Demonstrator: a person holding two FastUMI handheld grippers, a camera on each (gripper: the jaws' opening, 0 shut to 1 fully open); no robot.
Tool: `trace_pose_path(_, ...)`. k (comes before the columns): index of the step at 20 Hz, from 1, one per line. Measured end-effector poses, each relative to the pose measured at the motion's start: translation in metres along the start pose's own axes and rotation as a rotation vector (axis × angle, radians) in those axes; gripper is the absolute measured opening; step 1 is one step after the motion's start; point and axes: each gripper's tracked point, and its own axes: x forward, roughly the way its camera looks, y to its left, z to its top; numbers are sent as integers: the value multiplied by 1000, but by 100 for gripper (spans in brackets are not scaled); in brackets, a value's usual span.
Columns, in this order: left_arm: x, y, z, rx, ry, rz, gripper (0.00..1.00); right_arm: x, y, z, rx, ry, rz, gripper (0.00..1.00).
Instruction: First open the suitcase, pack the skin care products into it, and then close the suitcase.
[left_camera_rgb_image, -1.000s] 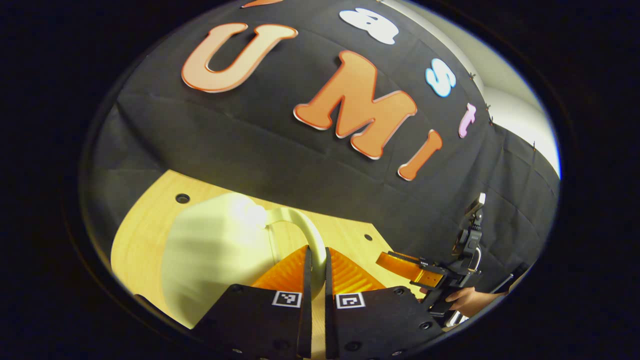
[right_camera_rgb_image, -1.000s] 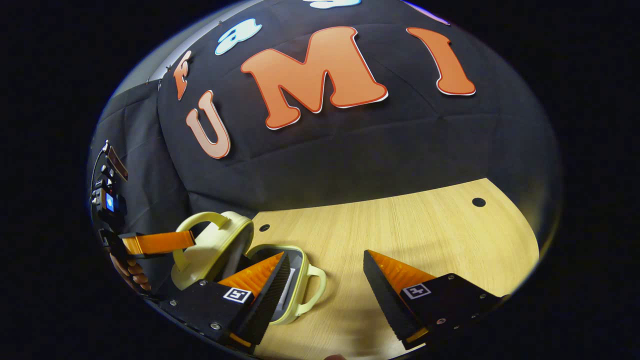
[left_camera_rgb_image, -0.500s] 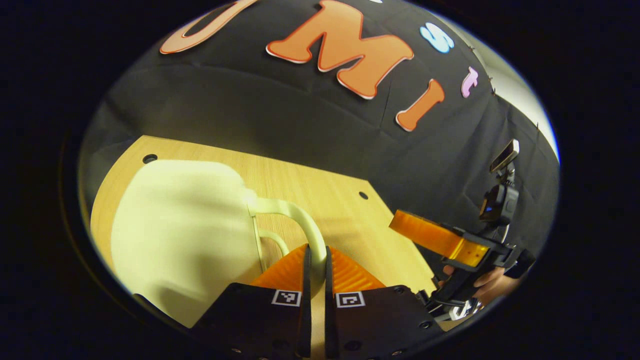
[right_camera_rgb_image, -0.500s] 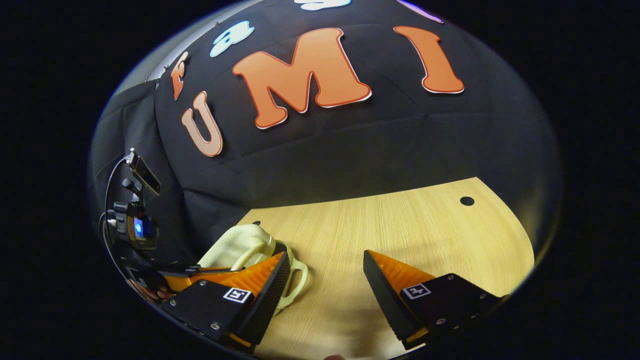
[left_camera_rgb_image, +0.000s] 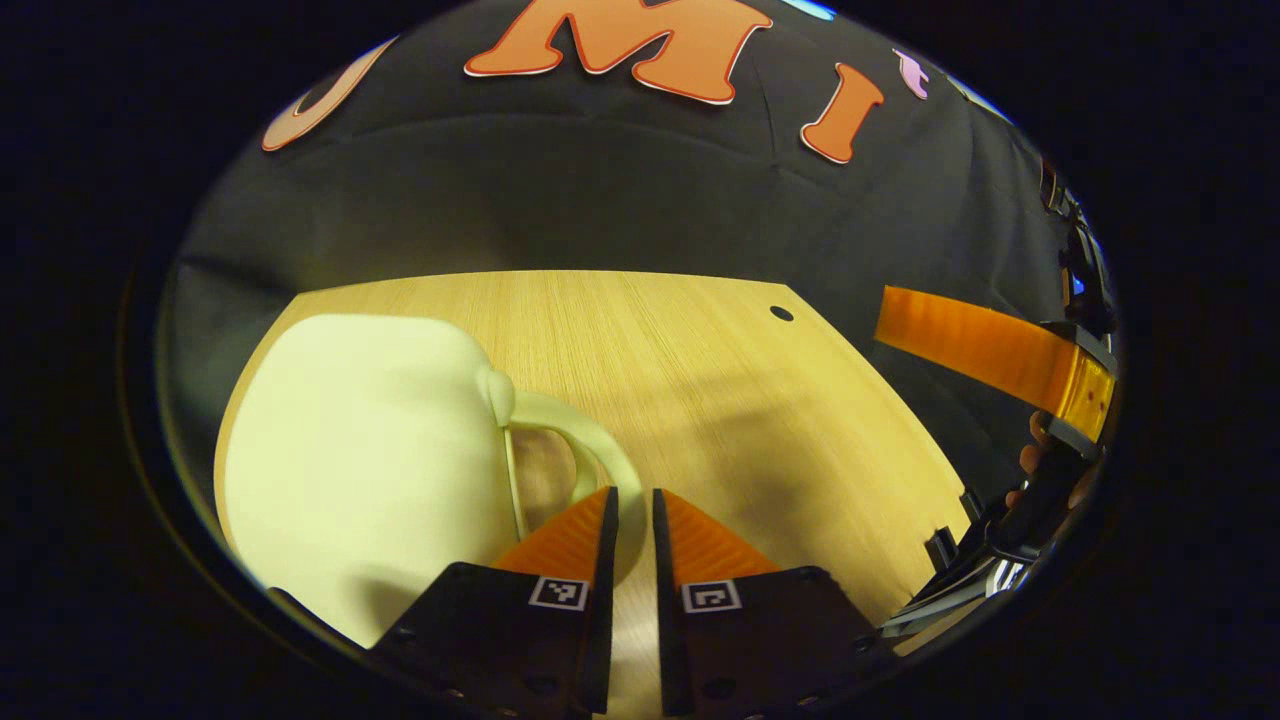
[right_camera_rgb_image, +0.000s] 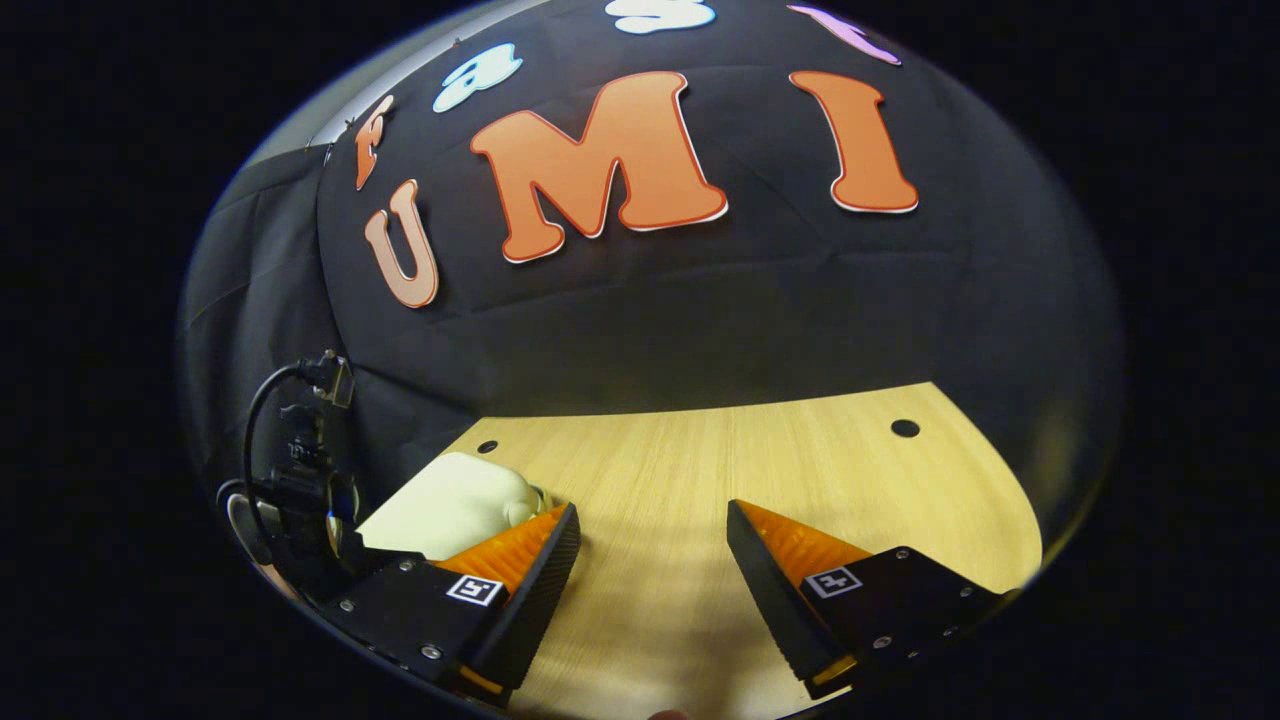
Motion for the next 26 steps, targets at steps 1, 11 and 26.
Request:
trace_pose_path(1,-6,-3,8,-9,-36,24,28,-2,-4,4,-17,-17,-15,94)
trace_pose_path(11,-72,-6,101,105,-371,222,99,-26,-18,58,-167,-204,-103,95)
trace_pose_path(26,-151,-50,180,235,-752,376,98,-67,-19,125,-250,-408,-78,95)
